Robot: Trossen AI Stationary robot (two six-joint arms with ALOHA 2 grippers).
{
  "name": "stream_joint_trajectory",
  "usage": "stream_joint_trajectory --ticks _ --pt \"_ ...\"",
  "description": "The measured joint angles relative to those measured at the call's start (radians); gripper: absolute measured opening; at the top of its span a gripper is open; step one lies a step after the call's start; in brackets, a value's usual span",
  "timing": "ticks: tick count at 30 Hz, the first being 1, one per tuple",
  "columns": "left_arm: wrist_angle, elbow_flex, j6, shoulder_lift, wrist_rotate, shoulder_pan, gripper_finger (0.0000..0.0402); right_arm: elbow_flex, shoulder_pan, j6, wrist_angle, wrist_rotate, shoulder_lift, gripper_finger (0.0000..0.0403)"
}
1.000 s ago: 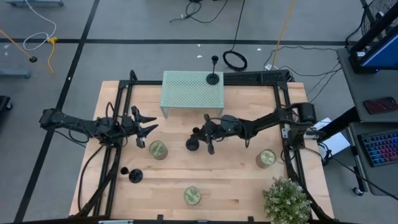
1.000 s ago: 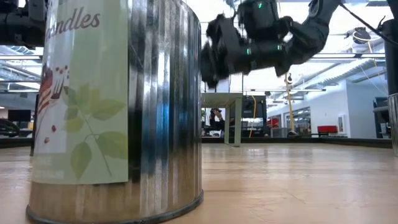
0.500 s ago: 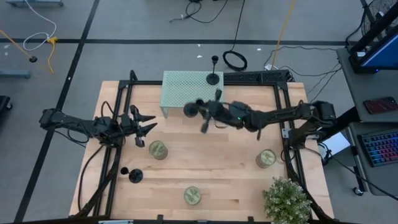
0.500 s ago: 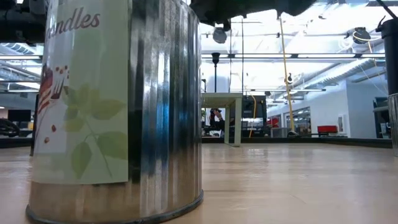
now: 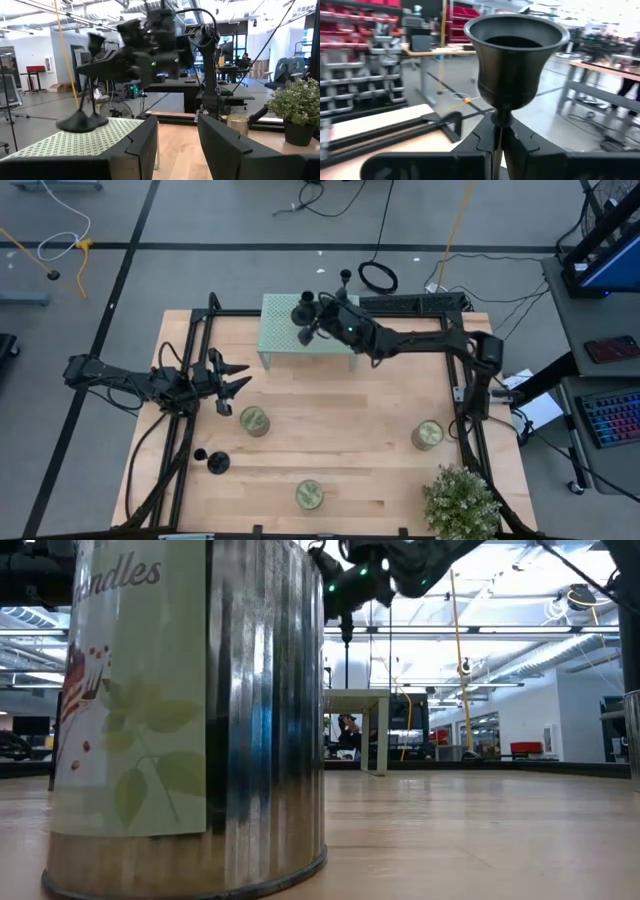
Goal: Pick & Place candle stick holders
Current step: Put the black candle holder on the shelf
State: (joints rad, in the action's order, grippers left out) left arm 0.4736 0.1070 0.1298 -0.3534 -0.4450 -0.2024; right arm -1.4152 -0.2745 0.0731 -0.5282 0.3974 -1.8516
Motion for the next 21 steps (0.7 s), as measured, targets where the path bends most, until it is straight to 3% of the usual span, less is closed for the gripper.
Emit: stream_joint_trajectory --ticks 6,18,21 --pt "-0.001 0.0 0.007 0.0 0.0 0.0 0.0145 -0.013 -0.038 -0.028 -0.008 0.126 -0.074 0.0011" --pt "-0.006 0.0 0.019 0.0 0.0 0.0 0.0145 -0.014 -0.109 -0.088 -0.021 0.091 -0.094 0.0012" --pt "-0.006 0.0 0.02 0.0 0.0 0.0 0.0145 -0.014 -0.113 -0.089 -0.022 0.036 -0.094 0.0016"
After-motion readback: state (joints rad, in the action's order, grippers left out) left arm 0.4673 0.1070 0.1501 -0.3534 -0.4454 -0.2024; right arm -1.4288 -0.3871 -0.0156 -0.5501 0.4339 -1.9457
